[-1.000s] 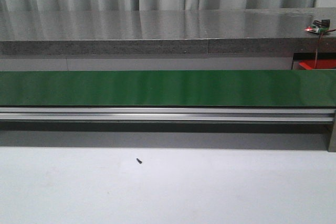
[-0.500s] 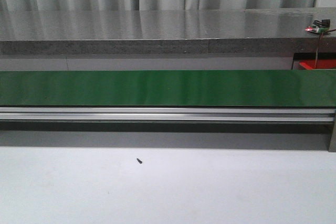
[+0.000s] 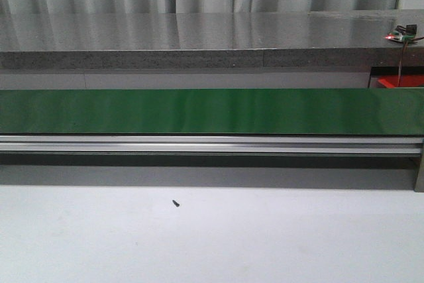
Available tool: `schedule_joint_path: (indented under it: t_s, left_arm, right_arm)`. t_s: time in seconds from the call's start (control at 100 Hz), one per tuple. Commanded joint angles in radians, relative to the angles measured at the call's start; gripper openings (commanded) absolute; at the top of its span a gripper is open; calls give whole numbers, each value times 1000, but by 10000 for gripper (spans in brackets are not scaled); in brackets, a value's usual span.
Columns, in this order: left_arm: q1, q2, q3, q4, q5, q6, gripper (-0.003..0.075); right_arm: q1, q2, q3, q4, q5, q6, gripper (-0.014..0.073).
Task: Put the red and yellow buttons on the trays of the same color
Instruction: 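Move the left gripper back down over the button cluster, then grasp a yellow push-button from the cluster with the left gripper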
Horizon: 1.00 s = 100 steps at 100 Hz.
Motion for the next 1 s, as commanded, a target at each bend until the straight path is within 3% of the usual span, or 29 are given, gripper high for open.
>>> schedule_joint_path:
  t_s: [0.0,0.68,0.8,0.99]
  left_arm:
    - [17,-52,-31,-18,-15,-12,598]
    - [31,20,-31,3,-12,-12,578]
    - [31,20,-33,3,-26,-12,505]
    - [31,20,-35,3,-33,-12,277]
  right_arm:
    - [2,2,-24,-1,-66,-8,-68]
    - [2,2,-24,-1,-66,-8,-68]
    - [2,2,-24,-1,-66,-8,-68]
    - [2,2,-24,-1,-66,-8,-68]
